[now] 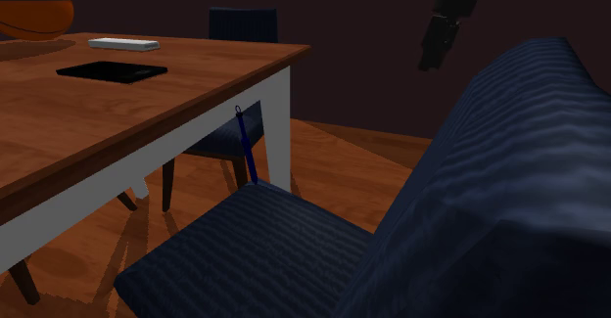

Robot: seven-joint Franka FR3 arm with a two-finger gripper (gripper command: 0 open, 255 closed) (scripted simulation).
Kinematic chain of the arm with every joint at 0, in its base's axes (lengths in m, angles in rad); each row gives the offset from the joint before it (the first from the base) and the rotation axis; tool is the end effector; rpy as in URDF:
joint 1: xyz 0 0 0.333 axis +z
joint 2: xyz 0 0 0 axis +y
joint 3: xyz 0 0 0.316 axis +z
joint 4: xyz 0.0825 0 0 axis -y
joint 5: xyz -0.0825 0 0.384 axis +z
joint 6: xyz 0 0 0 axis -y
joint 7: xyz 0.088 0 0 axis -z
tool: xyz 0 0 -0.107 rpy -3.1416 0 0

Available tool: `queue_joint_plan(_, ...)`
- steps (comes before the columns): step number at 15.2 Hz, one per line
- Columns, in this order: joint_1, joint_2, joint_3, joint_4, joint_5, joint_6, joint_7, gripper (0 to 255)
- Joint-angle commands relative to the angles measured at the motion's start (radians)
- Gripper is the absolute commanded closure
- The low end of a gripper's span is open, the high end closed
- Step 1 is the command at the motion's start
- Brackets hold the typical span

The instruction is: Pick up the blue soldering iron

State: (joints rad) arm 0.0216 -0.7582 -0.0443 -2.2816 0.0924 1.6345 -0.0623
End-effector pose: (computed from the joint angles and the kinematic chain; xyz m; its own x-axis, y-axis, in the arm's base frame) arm 0.3217 -0.0029 0.6236 0.9922 0.0421 0.1173 0.0557 -0.9918 -0.1154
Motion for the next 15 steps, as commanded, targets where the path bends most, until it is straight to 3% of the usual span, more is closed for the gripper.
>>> queue_joint_plan(1,0.0,0.0,0.0,0.0,0.0,0.0,0.0,0)
queue_joint_plan(15,0.098,0.267,0.202,0.009,0.057,0.425,0.078,0)
